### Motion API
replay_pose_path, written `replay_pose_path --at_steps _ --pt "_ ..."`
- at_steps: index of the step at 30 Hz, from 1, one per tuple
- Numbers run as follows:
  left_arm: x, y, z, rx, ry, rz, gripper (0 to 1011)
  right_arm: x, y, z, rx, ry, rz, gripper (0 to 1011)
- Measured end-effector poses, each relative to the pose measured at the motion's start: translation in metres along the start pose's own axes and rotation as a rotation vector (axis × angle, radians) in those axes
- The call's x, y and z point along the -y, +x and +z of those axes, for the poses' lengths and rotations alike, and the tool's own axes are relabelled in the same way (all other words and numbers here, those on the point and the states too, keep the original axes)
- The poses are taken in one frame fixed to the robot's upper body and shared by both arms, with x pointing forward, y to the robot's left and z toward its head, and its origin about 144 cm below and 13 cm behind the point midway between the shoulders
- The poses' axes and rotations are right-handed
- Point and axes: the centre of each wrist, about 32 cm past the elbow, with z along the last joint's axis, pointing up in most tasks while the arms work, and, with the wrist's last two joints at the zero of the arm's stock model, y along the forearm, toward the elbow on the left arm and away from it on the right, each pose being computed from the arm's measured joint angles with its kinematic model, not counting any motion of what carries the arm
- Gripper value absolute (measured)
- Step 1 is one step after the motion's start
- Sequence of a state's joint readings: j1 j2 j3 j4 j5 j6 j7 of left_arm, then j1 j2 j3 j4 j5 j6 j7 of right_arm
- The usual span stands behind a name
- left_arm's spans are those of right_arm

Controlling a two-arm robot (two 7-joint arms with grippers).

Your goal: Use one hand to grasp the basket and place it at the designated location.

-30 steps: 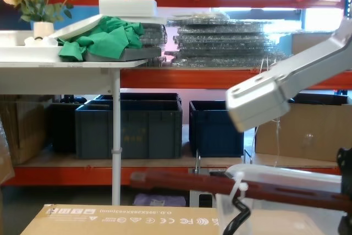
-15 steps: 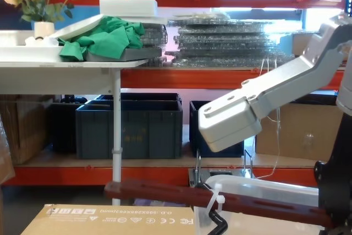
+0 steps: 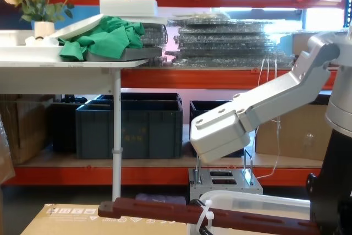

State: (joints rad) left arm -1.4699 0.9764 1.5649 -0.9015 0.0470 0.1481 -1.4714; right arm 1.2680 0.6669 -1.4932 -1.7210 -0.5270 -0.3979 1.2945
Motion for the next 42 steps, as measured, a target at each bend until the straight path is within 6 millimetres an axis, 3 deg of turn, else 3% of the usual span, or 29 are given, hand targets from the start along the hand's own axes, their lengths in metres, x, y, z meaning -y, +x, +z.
replay_pose_path --at_steps 24,42 --pt "0.0 0.0 0.0 0.0 0.0 0.0 0 -0.011 -0.01 0.002 -0.039 0.04 -0.006 5" --pt "0.0 0.0 0.0 0.0 0.0 0.0 0 0.001 -0.023 -0.006 -0.09 0.05 -0.056 574"
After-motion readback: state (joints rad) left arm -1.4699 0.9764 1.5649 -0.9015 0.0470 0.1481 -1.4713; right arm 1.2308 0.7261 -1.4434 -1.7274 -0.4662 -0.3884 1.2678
